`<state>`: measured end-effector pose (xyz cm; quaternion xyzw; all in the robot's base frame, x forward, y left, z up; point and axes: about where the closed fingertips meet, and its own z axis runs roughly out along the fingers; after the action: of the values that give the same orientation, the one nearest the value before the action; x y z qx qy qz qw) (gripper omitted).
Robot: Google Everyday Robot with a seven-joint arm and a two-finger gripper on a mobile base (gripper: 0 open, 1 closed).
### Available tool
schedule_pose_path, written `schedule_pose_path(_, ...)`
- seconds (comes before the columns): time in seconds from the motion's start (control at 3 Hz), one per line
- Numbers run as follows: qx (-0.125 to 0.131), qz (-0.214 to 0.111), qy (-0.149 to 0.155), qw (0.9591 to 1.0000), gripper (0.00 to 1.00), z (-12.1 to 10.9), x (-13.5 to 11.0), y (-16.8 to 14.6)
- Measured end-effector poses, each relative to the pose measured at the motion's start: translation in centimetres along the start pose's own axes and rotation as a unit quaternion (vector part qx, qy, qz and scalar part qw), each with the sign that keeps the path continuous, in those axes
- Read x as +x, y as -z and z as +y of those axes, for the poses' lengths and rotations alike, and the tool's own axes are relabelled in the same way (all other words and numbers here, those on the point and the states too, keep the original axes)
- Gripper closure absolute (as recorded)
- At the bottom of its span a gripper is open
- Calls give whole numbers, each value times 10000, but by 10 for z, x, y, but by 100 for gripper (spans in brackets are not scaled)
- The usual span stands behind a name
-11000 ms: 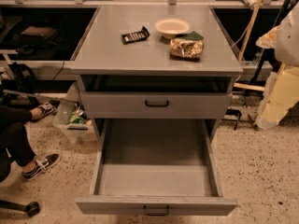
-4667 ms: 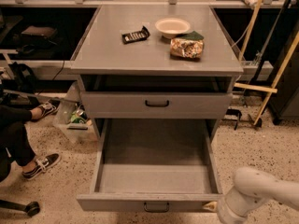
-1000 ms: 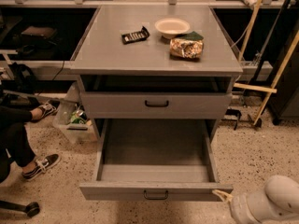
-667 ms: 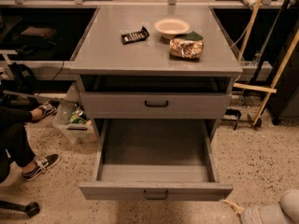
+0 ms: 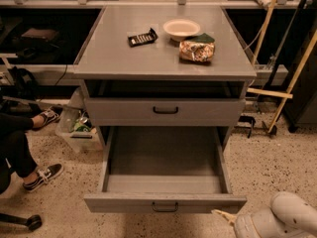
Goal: Close middle drawer
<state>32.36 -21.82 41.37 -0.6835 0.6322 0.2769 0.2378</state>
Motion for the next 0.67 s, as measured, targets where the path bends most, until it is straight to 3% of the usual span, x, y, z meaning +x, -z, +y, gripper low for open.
schedule_pose_path(0.33,418,41,-76,9991,0,-57,-28,-1)
schedule_pose_path(0.67,572,70,-175,9982,0,-75,-31,2)
